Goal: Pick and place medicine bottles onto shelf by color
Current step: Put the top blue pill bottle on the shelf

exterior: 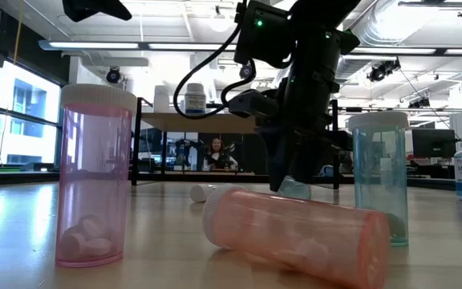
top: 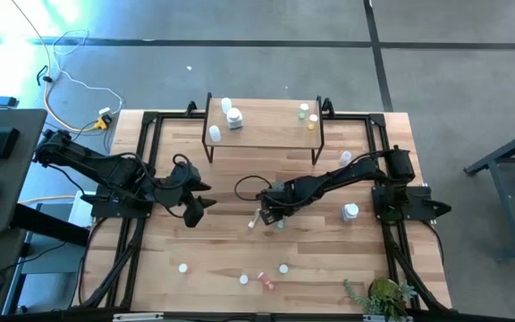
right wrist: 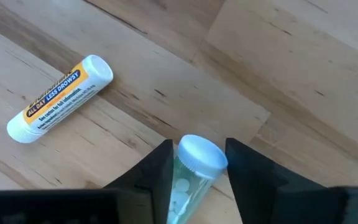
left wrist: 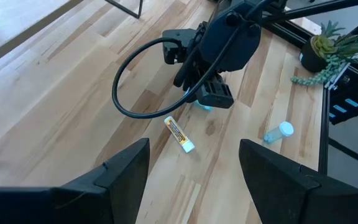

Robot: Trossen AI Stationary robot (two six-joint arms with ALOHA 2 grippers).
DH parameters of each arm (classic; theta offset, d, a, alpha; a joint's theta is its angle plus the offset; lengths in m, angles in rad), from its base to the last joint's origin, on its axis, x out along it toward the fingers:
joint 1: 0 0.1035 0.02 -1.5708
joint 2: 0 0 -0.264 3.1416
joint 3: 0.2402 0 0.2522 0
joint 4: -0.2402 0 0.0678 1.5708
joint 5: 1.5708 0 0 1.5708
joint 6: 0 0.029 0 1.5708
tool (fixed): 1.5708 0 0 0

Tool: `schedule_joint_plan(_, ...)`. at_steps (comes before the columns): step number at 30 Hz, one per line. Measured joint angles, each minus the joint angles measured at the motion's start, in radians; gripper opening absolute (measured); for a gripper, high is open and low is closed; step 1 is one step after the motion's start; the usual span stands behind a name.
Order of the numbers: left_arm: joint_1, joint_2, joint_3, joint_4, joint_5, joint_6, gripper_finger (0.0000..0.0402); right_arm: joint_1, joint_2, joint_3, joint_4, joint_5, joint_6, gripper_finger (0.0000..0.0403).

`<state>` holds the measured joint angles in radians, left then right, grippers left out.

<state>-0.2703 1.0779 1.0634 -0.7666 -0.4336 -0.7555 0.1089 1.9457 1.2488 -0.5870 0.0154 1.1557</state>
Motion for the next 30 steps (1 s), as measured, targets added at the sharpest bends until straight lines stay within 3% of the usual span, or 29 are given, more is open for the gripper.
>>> schedule_joint_plan(19,0.002,0.000,0.000,-0.041,0.031,-0.001,0.0239,0.005,-0.024,0.000,-0.028,-0.015,-0.107,0.0102)
schedule_joint_plan(30,0.069,-0.023,0.000,-0.041,0.036,0.038,0.0239,0.028,-0.183,0.000,0.010,0.209,-0.152,0.0102)
